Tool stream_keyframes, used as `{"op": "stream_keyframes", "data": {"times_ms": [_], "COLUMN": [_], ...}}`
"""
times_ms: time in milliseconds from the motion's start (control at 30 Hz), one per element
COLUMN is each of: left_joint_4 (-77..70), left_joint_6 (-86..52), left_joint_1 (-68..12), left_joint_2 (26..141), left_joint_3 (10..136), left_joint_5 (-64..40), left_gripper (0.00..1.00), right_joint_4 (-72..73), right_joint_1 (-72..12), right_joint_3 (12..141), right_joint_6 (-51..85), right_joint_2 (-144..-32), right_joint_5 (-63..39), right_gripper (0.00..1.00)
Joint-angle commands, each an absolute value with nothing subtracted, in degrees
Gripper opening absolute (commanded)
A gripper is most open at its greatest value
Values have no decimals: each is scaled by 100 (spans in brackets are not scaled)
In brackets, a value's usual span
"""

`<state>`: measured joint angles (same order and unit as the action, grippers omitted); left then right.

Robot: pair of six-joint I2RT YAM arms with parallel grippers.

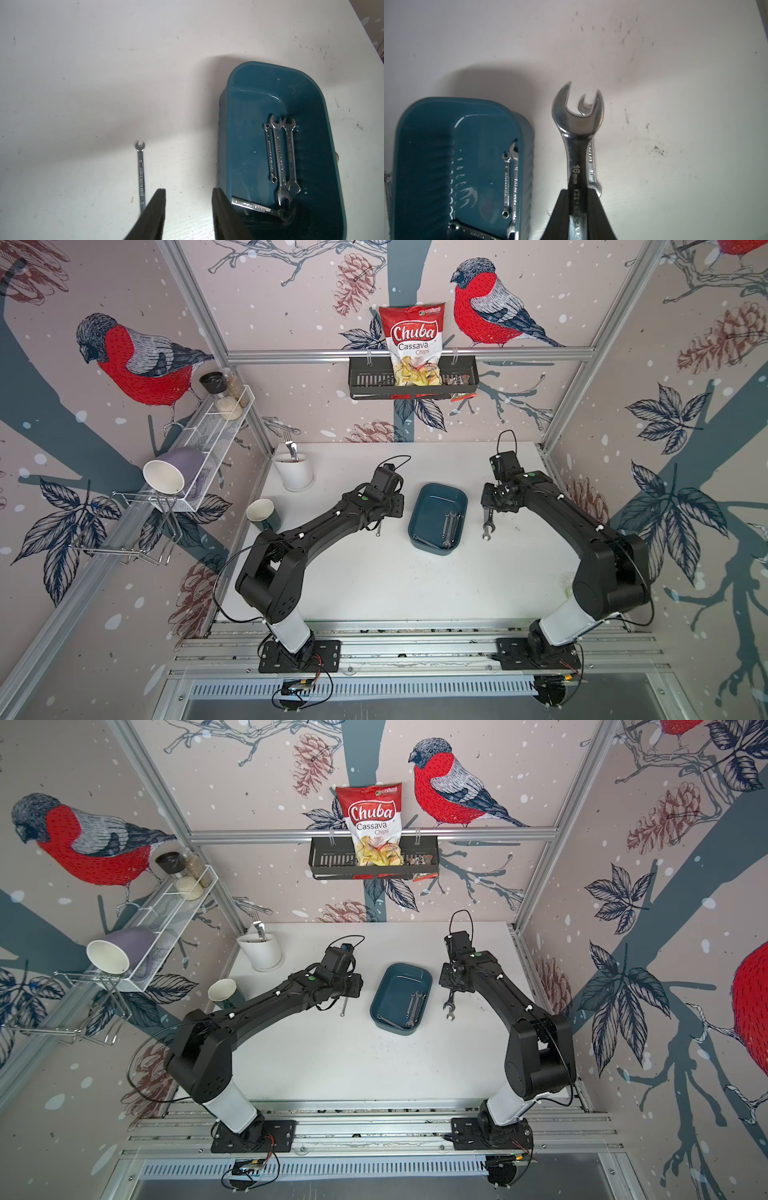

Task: Take out the wrench from the storage box
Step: Place the wrench at the center of the board.

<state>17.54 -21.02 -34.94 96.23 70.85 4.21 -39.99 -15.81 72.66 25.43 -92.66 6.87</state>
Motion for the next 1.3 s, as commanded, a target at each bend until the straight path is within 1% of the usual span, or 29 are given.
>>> {"op": "stream_keyframes", "data": {"times_ms": [0,167,300,567,667,800,933,1033,1100,1267], "left_joint_4": [1825,1866,1883,1908,1948,2044,2133,2219,2273,2448], "left_joint_6": [-2142,-2156,-2171,-2190,-2188,-2164,-2130,-2039,-1971,-1707], "left_joint_1": [-3490,-3498,-3497,-3659,-3819,-4079,-4331,-4500,-4571,-4743], "left_joint_2": [9598,9580,9537,9600,9743,10027,10400,10700,10917,11524], "left_joint_3": [7112,7115,7102,7203,7383,7720,8113,8431,8642,9186], "left_joint_5": [387,374,369,394,422,456,464,509,515,584], "left_gripper": [42,42,42,42,42,42,42,42,42,41], "right_joint_4": [-3399,-2985,-2824,-2706,-2717,-2823,-2905,-3005,-3089,-3193], "right_joint_1": [-1438,-1457,-1567,-1761,-1787,-1804,-1811,-1813,-1816,-1806], "right_joint_3": [6963,6917,7028,7147,7175,7214,7216,7220,7224,7047], "right_joint_6": [2351,2373,2413,2495,2521,2574,2597,2593,2586,2653], "right_joint_2": [-9324,-9948,-10461,-10919,-11004,-11024,-10827,-10572,-10386,-9717], "right_joint_5": [463,157,117,148,166,249,302,393,469,561], "right_gripper": [7,7,6,7,9,17,34,43,45,47]}}
